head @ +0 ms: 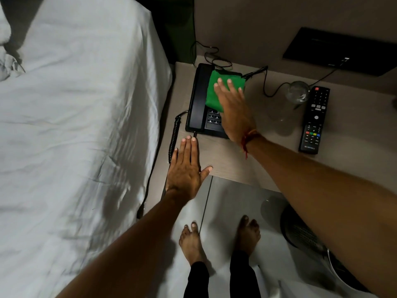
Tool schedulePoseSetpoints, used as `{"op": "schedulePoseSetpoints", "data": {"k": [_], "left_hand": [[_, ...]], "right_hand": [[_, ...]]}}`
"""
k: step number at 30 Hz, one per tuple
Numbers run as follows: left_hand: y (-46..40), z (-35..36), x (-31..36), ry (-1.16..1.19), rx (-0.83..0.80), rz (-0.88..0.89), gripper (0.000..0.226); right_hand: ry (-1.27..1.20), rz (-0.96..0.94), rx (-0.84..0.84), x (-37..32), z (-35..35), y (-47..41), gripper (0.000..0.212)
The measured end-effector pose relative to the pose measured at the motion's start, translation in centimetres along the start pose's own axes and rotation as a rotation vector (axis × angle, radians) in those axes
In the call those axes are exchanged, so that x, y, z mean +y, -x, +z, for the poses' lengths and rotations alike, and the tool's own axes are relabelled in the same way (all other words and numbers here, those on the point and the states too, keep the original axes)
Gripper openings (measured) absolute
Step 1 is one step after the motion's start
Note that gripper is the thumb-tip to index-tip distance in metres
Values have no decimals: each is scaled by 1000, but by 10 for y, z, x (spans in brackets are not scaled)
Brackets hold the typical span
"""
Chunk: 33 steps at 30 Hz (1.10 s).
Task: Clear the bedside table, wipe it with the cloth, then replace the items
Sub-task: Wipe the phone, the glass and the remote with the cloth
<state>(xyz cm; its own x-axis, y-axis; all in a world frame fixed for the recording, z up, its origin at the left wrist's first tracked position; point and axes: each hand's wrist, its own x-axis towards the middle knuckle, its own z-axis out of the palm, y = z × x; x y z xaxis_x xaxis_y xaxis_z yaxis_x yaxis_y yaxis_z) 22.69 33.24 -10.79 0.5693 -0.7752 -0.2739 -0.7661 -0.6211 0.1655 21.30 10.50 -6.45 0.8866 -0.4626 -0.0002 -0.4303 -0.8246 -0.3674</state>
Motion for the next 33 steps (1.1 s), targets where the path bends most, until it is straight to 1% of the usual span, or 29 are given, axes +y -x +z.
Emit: {"op": "schedulePoseSetpoints", "data": {"k": [2,6,9,11,13,15,16,17,18,19,20,22,24,26,28,29,31,33], "left_hand": [[1,0,0,-6,9,-1,96],[2,-7,4,3,-13,-9,96],[4,-15,7,46,-55,-13,95],[3,-23,13,92,-71,-26,95],[3,-31,21,145,-35,-63,93],[4,-38,31,159,62,-96,84],[3,-41,38,163,114,-103,78],[2,-43,47,179,158,-96,73],[-2,-44,59,216,189,-70,68],[-6,-47,69,270,199,-44,64],[-14,-49,83,339,185,-19,63],[-33,-55,108,516,114,5,69],[-60,-62,137,709,78,8,74],[-91,-67,165,832,91,0,79],[-120,-70,188,946,92,-39,88],[-132,-72,197,1017,84,-71,93],[-154,-71,209,1126,50,-128,101],[-169,-65,219,1201,-3,-170,97]], "right_hand": [[42,-43,-9,-2,7,23,83],[83,-85,-77,-4,9,49,84],[28,-110,-84,-9,8,68,84],[-73,-135,-69,-9,8,84,82],[-255,-72,-84,-11,1,96,71],[-551,144,-133,-12,-18,98,52],[-764,268,-133,-12,-31,96,44],[-1008,369,-88,-11,-45,95,39],[-1224,455,-8,-6,-61,95,36],[-1370,518,80,1,-76,95,34],[-1437,553,167,11,-92,95,33],[-1484,562,320,29,-120,95,30],[-1505,557,489,54,-146,94,26],[-1499,569,678,84,-168,91,23],[-1414,559,807,113,-179,87,24],[-1345,559,839,124,-181,85,26],[-1194,596,840,137,-179,84,30],[-1067,613,802,144,-172,82,30]]}}
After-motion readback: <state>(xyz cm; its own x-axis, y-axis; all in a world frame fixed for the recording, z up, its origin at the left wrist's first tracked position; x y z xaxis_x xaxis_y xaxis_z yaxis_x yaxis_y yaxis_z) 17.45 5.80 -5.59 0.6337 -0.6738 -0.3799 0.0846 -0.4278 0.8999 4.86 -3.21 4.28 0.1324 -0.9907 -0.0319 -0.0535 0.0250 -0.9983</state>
